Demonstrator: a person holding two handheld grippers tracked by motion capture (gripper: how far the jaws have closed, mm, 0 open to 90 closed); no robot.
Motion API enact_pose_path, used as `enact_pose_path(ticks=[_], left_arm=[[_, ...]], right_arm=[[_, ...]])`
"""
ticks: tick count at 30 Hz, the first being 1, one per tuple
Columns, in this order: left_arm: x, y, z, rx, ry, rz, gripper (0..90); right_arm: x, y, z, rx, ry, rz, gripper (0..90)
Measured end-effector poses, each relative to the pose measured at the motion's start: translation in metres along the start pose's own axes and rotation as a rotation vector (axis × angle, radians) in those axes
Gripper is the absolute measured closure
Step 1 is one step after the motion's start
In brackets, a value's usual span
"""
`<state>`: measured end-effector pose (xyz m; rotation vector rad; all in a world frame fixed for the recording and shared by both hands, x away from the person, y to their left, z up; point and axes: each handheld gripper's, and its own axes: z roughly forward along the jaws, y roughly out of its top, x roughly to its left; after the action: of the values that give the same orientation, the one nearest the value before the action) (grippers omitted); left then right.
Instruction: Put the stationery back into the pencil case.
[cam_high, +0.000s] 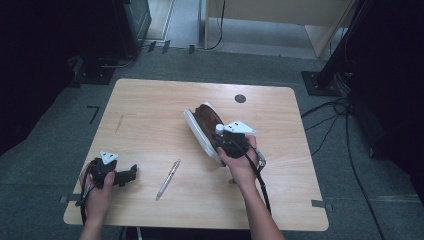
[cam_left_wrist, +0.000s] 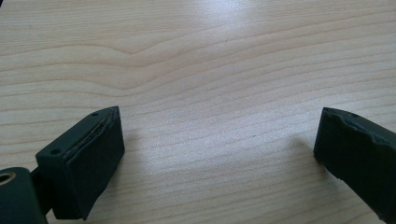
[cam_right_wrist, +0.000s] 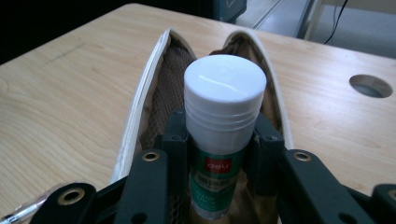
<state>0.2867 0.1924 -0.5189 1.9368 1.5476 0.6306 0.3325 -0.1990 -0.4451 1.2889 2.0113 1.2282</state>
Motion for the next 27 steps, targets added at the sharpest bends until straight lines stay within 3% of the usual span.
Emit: enact_pose_path(ticks=[12,27], left_arm=[[0.0,0.0,0.0,0.001,0.0,0.001,1.8],[0.0,0.0,0.0,0.001,0.0,0.001,1.9]], right_arm=[[0.003,-0.013,0.009,0.08,-0.013,-0.02,65.7],[0.004,-0.018,0.014,0.117,-0.027,-0.013,65.6]])
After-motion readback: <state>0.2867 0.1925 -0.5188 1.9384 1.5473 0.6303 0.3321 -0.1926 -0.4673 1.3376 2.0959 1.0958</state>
